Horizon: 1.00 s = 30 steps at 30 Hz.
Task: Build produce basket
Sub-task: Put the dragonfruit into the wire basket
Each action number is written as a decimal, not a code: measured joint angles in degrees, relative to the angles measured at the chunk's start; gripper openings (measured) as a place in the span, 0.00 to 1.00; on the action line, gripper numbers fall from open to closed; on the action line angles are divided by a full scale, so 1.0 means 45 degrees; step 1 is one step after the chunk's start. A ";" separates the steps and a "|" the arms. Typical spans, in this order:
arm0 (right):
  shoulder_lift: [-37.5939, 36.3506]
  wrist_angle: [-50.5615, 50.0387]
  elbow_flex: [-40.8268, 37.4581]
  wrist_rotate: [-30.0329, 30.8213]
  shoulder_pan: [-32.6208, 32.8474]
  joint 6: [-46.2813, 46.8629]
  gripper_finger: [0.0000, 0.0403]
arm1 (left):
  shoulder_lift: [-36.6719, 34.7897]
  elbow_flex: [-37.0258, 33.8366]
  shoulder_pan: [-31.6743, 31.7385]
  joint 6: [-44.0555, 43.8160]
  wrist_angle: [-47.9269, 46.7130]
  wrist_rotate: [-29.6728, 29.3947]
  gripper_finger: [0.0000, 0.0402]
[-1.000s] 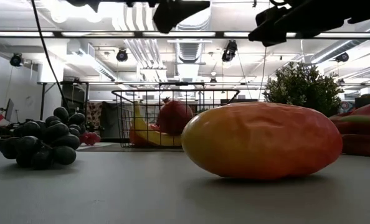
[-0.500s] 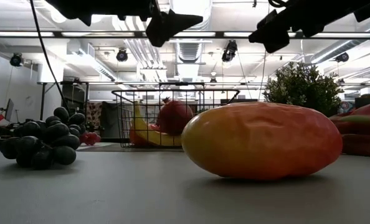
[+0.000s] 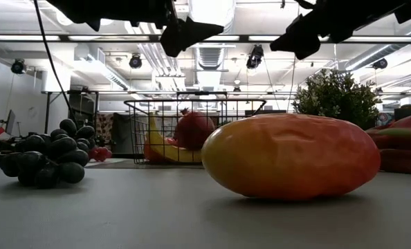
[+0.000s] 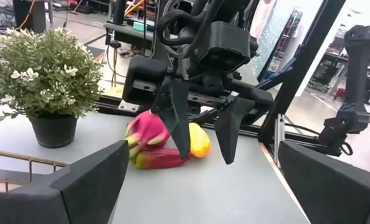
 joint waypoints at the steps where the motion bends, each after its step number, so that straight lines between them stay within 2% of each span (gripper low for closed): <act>1: 0.0008 -0.0004 0.0000 0.0039 0.0004 0.0101 0.57 | 0.0000 0.0000 0.0000 -0.0007 -0.0005 0.0000 0.98; 13: 0.0010 -0.0064 0.0005 0.0300 0.0001 0.0608 0.57 | 0.0000 0.0010 0.0000 -0.0001 -0.0018 0.0000 0.98; 19: 0.0010 -0.0051 0.0005 0.0361 0.0000 0.1127 0.66 | 0.0000 0.0010 0.0000 -0.0312 -0.0002 -0.0072 0.98; 24: 0.0010 -0.0705 0.0364 0.0956 0.0000 0.1185 0.75 | 0.0039 0.0010 0.0000 -0.0310 -0.0013 -0.0102 0.98; 30: 0.0030 -0.2061 0.1430 0.0947 0.0063 0.1201 0.76 | 0.0039 0.0010 0.0000 -0.0328 -0.0001 -0.0256 0.98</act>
